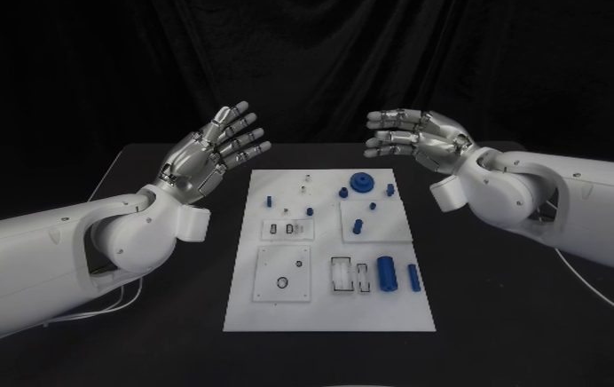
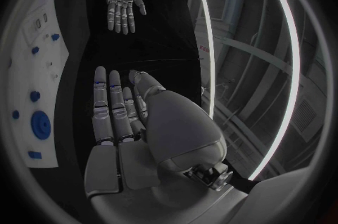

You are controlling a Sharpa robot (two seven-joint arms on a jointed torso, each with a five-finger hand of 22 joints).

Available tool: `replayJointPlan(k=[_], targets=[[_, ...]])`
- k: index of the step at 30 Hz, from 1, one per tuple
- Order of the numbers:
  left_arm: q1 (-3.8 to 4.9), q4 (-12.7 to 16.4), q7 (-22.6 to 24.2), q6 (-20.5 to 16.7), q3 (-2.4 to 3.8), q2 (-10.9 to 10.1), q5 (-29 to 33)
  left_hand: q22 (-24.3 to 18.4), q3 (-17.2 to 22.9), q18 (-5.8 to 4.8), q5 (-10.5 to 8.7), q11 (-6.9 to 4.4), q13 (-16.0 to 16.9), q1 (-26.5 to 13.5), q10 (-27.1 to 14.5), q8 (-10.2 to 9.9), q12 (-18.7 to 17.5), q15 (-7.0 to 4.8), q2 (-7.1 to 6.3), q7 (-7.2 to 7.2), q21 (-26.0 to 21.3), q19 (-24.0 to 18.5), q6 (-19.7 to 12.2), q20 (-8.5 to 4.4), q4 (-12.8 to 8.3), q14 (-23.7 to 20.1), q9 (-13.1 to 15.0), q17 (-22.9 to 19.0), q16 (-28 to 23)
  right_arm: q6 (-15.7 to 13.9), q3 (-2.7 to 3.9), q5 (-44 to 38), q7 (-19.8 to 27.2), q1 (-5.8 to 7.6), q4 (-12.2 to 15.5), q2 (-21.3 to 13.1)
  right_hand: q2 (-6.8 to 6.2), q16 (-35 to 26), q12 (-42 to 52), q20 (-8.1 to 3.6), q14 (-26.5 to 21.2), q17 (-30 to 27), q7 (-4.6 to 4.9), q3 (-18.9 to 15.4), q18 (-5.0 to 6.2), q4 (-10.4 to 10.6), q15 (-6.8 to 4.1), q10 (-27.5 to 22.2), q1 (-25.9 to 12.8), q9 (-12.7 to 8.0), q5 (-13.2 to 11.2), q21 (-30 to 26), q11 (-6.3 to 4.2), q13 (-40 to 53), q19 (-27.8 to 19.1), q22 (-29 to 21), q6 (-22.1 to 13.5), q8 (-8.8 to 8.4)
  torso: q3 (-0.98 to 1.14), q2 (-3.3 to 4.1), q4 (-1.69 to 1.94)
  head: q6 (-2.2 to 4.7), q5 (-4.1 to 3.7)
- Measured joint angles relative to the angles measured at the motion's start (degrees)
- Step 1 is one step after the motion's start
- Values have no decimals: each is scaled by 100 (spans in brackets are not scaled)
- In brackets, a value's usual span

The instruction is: Assemble the parts on the task board

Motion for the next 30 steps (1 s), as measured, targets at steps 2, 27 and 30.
replayJointPlan(k=[2,27,30], targets=[[40,62,1,2,0,-41,22,18,50,0,19,16,7,0,16,0,68,8,0,44,58,95,44,-12,1,238,9,43,294,-90,1,-228,-120,139,-20,37,-30,43,45,-106,113,53,-59,50,0,-50,-107,318,-30,0,-21,192,-75,-7,-43,126,174,0,-9,54,18,-11,-34],[185,438,8,-37,-8,-334,-147,266,125,-93,133,92,6,60,50,0,222,169,-61,82,645,900,82,-31,-16,308,7,7,538,-1616,1,-5972,-1540,558,82,293,-1225,5522,-1420,-470,3822,6591,-159,1696,-901,1015,-569,3153,-1035,-24,-1103,6101,-293,-201,3847,6343,2040,-1297,-172,766,308,132,-428],[185,397,8,-37,-8,-288,-188,186,125,-93,133,113,5,60,29,0,222,185,-61,82,490,646,82,-21,-16,171,7,-6,401,-1673,1,-6972,-1730,558,126,297,-1361,5523,-1575,-492,3843,6751,-285,1796,-900,1084,-605,3255,-1126,-29,-1147,6142,-320,-196,3869,6343,1994,-1478,-178,819,318,176,-458]])
